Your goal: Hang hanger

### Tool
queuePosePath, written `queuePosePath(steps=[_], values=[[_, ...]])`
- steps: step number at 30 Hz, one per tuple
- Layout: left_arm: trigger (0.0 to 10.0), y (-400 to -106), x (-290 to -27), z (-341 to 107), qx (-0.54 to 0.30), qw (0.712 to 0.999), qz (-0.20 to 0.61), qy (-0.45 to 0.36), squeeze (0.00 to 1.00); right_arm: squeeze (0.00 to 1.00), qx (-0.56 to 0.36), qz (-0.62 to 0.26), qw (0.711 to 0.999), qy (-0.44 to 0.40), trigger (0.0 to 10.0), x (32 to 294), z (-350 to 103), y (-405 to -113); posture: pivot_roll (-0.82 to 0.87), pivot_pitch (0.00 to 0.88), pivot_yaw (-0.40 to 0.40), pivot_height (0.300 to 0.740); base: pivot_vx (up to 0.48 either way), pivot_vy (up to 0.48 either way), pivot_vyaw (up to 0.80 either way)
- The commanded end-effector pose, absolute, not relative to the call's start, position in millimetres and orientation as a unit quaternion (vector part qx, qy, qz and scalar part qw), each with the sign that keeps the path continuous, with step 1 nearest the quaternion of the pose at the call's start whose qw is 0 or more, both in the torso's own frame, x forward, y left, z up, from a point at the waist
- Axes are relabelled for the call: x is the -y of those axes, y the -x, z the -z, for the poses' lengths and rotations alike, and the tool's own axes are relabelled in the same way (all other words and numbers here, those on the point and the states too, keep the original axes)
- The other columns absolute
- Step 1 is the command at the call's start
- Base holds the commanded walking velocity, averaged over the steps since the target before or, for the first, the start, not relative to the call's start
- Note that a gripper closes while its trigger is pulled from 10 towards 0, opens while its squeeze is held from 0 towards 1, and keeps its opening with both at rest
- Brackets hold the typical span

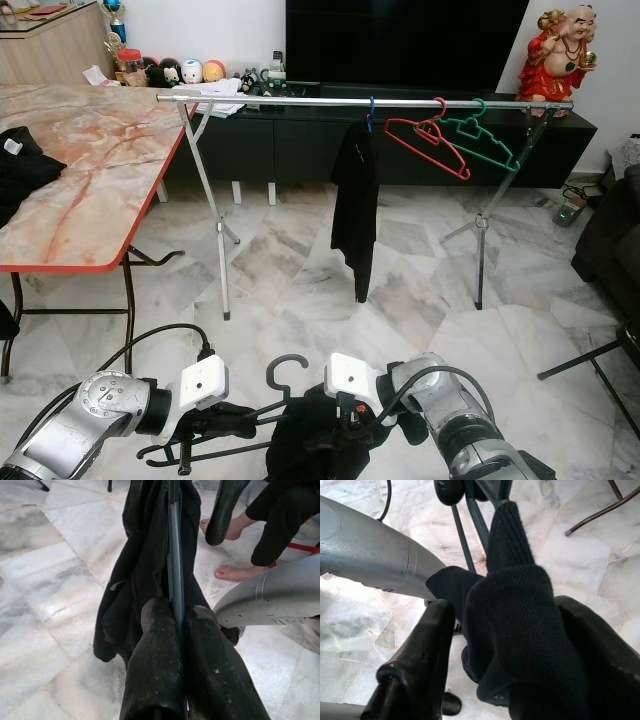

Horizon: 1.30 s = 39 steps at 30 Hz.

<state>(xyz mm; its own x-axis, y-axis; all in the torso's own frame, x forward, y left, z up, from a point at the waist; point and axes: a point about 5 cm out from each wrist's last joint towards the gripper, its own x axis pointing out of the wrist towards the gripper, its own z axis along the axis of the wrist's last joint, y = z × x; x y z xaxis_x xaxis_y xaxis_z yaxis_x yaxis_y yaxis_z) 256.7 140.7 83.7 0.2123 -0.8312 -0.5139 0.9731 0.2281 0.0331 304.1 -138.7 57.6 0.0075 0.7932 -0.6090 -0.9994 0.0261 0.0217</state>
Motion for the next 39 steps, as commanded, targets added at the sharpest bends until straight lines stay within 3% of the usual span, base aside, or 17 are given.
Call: queuePosePath(steps=[1,39], values=[[10.0,-261.0,-136.3,-93.9,-0.172,0.753,0.606,-0.189,0.0,0.0,-0.244,-0.662,0.676,0.212,0.0,140.4,-55.7,-302.9,0.09,0.0,-0.042,0.74,0.0,0.0,0.0],[10.0,-268.3,-137.4,-96.5,-0.155,0.764,0.593,-0.202,0.0,0.0,-0.237,-0.671,0.677,0.191,0.0,132.8,-52.7,-299.5,0.09,0.011,-0.043,0.74,0.0,0.0,0.0]])
